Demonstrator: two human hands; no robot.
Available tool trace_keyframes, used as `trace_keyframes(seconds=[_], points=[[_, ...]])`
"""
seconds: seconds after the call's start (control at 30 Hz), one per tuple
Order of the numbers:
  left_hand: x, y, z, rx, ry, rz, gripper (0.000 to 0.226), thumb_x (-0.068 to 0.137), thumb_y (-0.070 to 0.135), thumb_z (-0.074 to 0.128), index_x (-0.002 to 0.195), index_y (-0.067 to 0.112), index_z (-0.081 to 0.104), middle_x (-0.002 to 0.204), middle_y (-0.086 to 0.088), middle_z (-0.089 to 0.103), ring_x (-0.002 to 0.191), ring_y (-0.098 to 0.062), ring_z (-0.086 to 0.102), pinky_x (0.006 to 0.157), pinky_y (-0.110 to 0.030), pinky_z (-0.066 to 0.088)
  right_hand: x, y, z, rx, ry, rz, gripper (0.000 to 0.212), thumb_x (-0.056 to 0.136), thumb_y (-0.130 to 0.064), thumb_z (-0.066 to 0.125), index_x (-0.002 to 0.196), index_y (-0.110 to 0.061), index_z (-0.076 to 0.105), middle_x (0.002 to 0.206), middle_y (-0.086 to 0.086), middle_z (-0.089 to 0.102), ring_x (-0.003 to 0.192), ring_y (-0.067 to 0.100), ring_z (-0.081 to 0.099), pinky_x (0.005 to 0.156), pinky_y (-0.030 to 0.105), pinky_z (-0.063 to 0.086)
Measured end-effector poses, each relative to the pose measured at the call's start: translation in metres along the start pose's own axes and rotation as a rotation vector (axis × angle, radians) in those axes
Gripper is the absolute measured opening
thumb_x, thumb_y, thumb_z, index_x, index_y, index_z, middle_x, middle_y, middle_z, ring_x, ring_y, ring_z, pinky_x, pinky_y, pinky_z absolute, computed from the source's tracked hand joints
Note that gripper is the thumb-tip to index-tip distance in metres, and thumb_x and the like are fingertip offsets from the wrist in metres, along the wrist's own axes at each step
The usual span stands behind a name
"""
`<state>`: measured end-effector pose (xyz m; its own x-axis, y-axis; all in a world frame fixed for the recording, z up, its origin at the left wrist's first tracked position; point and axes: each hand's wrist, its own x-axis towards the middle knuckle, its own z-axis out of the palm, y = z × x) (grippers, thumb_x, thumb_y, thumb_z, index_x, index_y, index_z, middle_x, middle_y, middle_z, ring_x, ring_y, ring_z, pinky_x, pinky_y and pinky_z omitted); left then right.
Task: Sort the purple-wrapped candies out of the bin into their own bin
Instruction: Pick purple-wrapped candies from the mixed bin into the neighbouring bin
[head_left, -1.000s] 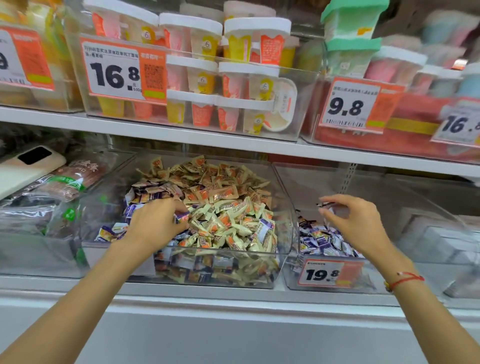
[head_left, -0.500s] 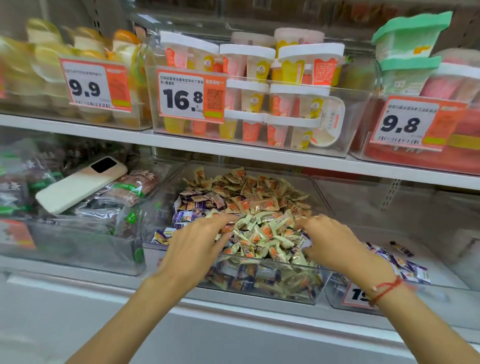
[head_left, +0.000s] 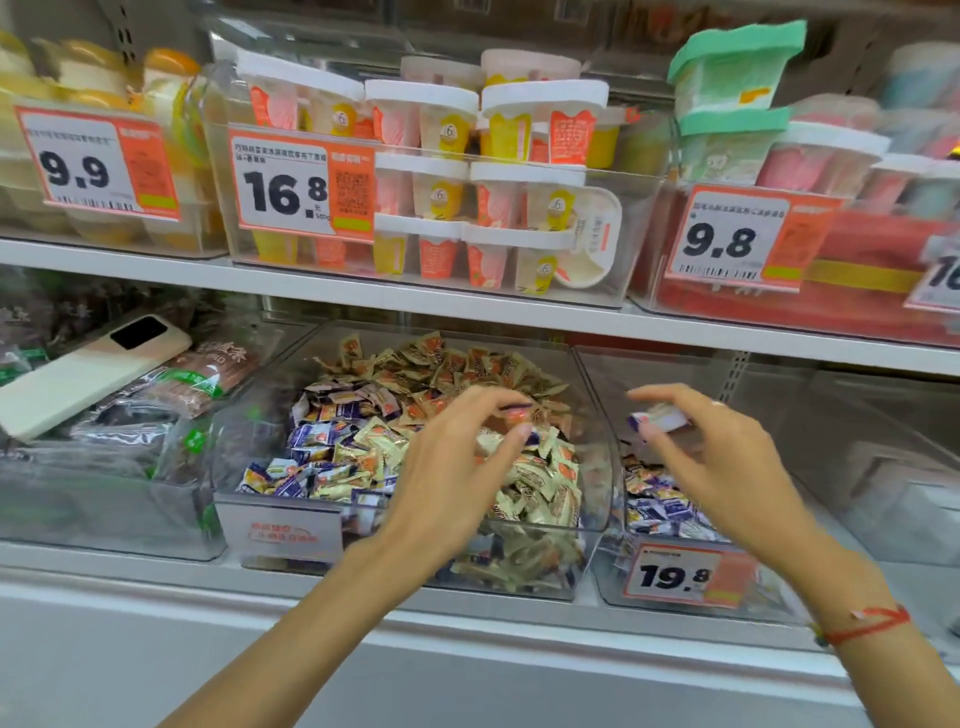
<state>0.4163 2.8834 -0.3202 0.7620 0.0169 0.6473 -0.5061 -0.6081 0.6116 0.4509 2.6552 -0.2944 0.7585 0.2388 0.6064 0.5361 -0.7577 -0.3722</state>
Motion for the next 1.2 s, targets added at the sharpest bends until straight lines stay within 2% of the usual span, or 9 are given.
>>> trace_keyframes(seconds=[0.1,0.23,0.37,0.47,0.63,0.8,1.0,1.1,1.2], points=[[0.017,0.03,0.036,-0.003,-0.013,0.05,0.023,0.089,0.028,0.064,0.111,0.03,0.06,0.099,0.018,0.065,0.085,0.004,0.06,0.074,-0.022,0.052,-0.008,0.032,-0.022,0.058,0.021,0.243,0.039,0.081,-0.02,0.075,0.114,-0.025,0.056,0.086,-0.004,0.064,0.073,0.013,0.064,0.076,0.037,0.054],[0.034,0.058,0.089,0.101,-0.108,0.196,0.015,0.088,0.03,0.064,0.102,0.029,0.062,0.091,0.012,0.068,0.084,-0.006,0.063,0.068,-0.03,0.052,-0.014,0.056,-0.028,-0.05,0.082,0.255,0.025,0.077,-0.004,0.076,0.086,-0.024,0.063,0.077,-0.005,0.067,0.07,0.01,0.064,0.076,0.038,0.056],[0.044,0.059,0.12,0.288,-0.26,0.246,0.024,0.091,0.019,0.057,0.113,0.023,0.064,0.106,0.003,0.069,0.101,-0.02,0.06,0.079,-0.036,0.048,-0.019,0.069,-0.022,-0.162,-0.206,0.308,0.036,0.081,-0.014,0.073,0.113,-0.03,0.066,0.111,-0.004,0.068,0.098,0.02,0.065,0.083,0.037,0.052],[0.043,0.051,0.113,0.322,-0.234,0.213,0.03,0.092,0.018,0.054,0.121,0.022,0.061,0.114,0.003,0.066,0.107,-0.019,0.055,0.09,-0.037,0.043,-0.021,0.072,-0.019,-0.235,-0.309,0.324,0.04,0.086,-0.022,0.069,0.123,-0.034,0.06,0.128,-0.005,0.059,0.108,0.02,0.058,0.089,0.04,0.049],[0.016,0.018,0.04,0.384,-0.066,0.237,0.024,0.089,0.021,0.059,0.112,0.024,0.064,0.11,0.012,0.065,0.105,-0.007,0.055,0.09,-0.03,0.046,-0.018,0.026,-0.008,-0.109,-0.128,0.117,0.026,0.085,-0.025,0.069,0.105,-0.041,0.065,0.104,-0.018,0.065,0.091,0.007,0.063,0.074,0.038,0.055],[-0.012,-0.048,-0.07,0.632,0.268,0.157,0.024,0.086,0.019,0.056,0.107,0.019,0.067,0.111,0.007,0.065,0.103,-0.013,0.058,0.085,-0.03,0.046,-0.009,-0.059,0.03,0.022,-0.233,-0.171,0.017,0.088,-0.028,0.064,0.099,-0.039,0.069,0.09,-0.03,0.063,0.077,-0.007,0.057,0.066,0.017,0.047],[-0.029,-0.11,-0.14,0.808,0.346,-0.145,0.039,0.085,0.011,0.063,0.124,0.008,0.057,0.122,-0.009,0.058,0.11,-0.031,0.051,0.086,-0.046,0.045,0.058,-0.131,0.123,0.009,-0.4,-0.351,0.025,0.096,-0.028,0.052,0.117,-0.031,0.064,0.112,-0.009,0.067,0.098,0.012,0.063,0.081,0.035,0.053],[-0.037,-0.119,-0.143,0.843,0.301,-0.188,0.031,0.087,0.017,0.064,0.117,0.008,0.063,0.104,-0.01,0.068,0.094,-0.033,0.062,0.067,-0.042,0.05,0.098,-0.149,0.179,-0.056,-0.464,-0.404,0.035,0.097,-0.027,0.051,0.131,-0.022,0.056,0.126,0.004,0.062,0.114,0.023,0.057,0.089,0.041,0.051],[-0.039,-0.119,-0.142,0.854,0.334,-0.113,0.023,0.083,0.013,0.069,0.105,0.007,0.069,0.086,-0.01,0.07,0.069,-0.033,0.066,0.053,-0.036,0.05,0.126,-0.157,0.226,-0.155,-0.68,-0.419,0.066,0.09,-0.041,0.06,0.146,-0.017,0.036,0.145,0.011,0.045,0.129,0.03,0.044,0.1,0.042,0.043]])
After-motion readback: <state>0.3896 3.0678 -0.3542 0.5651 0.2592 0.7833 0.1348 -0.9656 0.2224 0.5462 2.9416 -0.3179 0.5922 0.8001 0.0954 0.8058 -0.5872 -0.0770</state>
